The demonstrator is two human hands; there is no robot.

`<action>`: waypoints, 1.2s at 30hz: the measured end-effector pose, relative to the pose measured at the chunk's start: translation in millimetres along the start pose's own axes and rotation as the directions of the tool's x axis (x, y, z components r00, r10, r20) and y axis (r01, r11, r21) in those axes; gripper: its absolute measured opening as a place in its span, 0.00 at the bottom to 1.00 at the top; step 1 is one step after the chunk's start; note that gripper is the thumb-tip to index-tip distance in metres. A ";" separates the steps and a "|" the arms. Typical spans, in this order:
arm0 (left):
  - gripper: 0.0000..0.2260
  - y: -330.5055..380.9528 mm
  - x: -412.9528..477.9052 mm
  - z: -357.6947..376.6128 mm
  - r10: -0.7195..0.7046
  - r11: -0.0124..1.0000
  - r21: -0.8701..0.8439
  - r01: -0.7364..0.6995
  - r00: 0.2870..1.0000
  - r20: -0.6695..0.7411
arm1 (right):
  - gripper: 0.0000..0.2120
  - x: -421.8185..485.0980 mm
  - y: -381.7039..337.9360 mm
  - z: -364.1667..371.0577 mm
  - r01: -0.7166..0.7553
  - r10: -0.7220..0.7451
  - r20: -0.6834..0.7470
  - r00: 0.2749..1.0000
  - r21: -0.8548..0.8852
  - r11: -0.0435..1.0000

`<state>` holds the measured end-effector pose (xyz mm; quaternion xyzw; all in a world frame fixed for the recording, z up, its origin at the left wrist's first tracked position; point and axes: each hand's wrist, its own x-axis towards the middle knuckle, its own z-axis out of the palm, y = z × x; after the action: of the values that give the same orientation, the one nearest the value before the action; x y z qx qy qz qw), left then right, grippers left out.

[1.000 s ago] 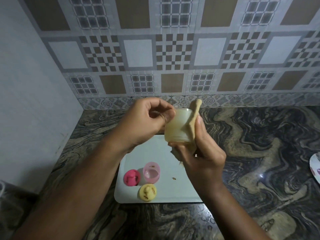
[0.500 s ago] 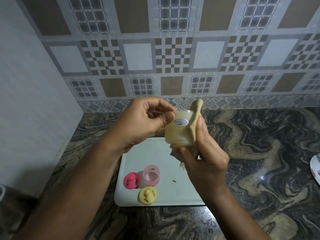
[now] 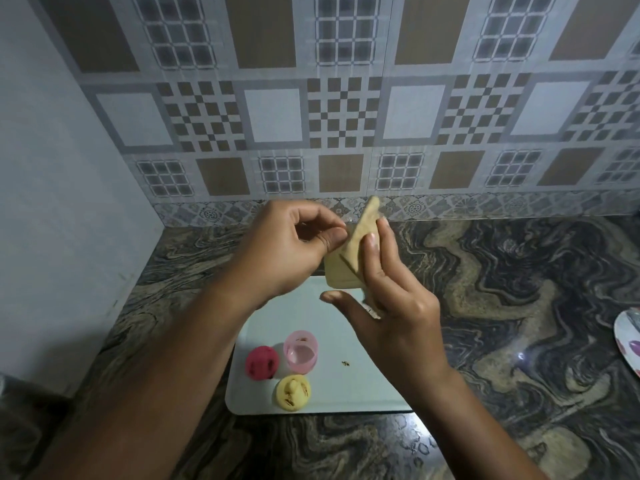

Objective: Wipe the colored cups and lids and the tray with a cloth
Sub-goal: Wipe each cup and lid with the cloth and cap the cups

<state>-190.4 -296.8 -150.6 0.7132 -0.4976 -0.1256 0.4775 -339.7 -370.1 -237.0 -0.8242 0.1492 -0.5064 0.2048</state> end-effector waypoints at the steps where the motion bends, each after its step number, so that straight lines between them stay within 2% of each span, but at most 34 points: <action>1: 0.07 -0.9 -0.5 1.1 -0.011 1.000 -0.010 0.011 1.000 -0.015 | 0.30 1.7 -2.1 -0.2 0.011 -0.010 0.006 1.000 -0.027 1.000; 6: 0.09 -5.7 -0.2 -1.7 -0.060 0.991 -0.118 0.057 0.998 -0.023 | 0.18 3.1 -5.1 4.2 0.032 -0.033 -0.042 0.999 -0.035 0.999; 9: 0.10 -9.7 -0.3 -4.6 -0.083 0.989 -0.128 0.080 0.996 -0.018 | 0.16 -4.3 -2.3 5.4 0.026 -0.024 -0.069 0.997 0.030 0.999; 13: 0.07 -18.1 5.8 -10.9 -0.075 0.990 -0.124 0.060 0.990 -0.118 | 0.15 -24.2 3.1 10.7 -0.002 0.006 -0.043 0.999 0.087 0.996; 19: 0.04 -35.2 14.1 -9.5 -0.033 0.999 -0.021 0.031 0.993 -0.117 | 0.15 -31.7 17.2 15.3 -0.153 0.158 -0.024 0.987 0.140 0.978; 23: 0.04 -60.3 17.1 1.4 -0.058 0.998 0.015 0.061 0.989 -0.135 | 0.16 -22.4 25.9 14.7 -0.232 0.240 -0.031 0.970 0.166 0.958; 27: 0.03 -90.5 19.7 19.0 -0.062 0.993 0.096 0.075 0.989 -0.136 | 0.20 -15.5 43.1 29.9 -0.423 0.426 0.032 0.904 0.208 0.882; 30: 0.03 -110.8 23.3 33.7 -0.051 0.977 0.199 0.075 0.992 -0.119 | 0.22 -11.5 59.7 47.8 -0.490 0.480 0.096 0.872 0.170 0.855; 36: 0.04 -142.3 36.2 63.5 -0.088 0.948 0.302 0.102 0.994 -0.057 | 0.16 2.3 95.7 86.7 -0.427 0.426 0.141 0.894 -0.024 0.904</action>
<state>-131.0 -355.3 -287.2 0.8039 -0.4658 -0.0550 0.3657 -264.7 -438.4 -317.0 -0.8047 0.3093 -0.3895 0.3241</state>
